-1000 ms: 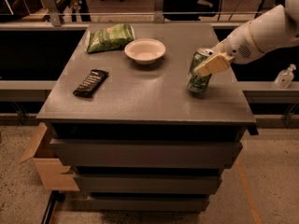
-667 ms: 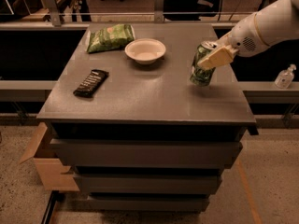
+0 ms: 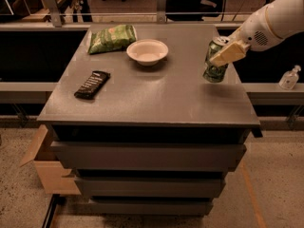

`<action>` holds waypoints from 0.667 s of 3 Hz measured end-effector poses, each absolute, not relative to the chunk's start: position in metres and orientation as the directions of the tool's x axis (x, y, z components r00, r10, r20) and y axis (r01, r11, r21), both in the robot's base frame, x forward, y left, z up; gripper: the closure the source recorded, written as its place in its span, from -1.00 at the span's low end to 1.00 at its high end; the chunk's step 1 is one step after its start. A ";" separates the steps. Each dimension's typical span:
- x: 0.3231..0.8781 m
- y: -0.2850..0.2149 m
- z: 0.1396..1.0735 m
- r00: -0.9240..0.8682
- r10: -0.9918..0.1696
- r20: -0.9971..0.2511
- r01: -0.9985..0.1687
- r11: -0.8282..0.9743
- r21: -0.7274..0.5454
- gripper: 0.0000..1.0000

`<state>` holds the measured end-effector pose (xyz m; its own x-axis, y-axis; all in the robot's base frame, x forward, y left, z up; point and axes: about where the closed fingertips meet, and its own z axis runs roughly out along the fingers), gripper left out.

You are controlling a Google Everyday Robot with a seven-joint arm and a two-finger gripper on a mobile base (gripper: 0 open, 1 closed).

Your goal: Move green can near paper bowl

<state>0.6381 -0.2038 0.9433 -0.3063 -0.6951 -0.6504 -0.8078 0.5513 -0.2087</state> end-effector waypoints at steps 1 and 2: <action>0.661 -0.193 0.941 -0.260 -0.720 -0.643 -0.817 0.519 -0.250 1.00; 0.688 -0.178 0.942 -0.195 -0.742 -0.641 -0.830 0.473 -0.296 1.00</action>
Offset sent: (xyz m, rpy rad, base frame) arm 0.0816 0.0379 0.0051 -0.0614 -0.1440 0.1335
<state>0.6880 -0.1780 0.9419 -0.1948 -0.7420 -0.6415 -0.8298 0.4734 -0.2956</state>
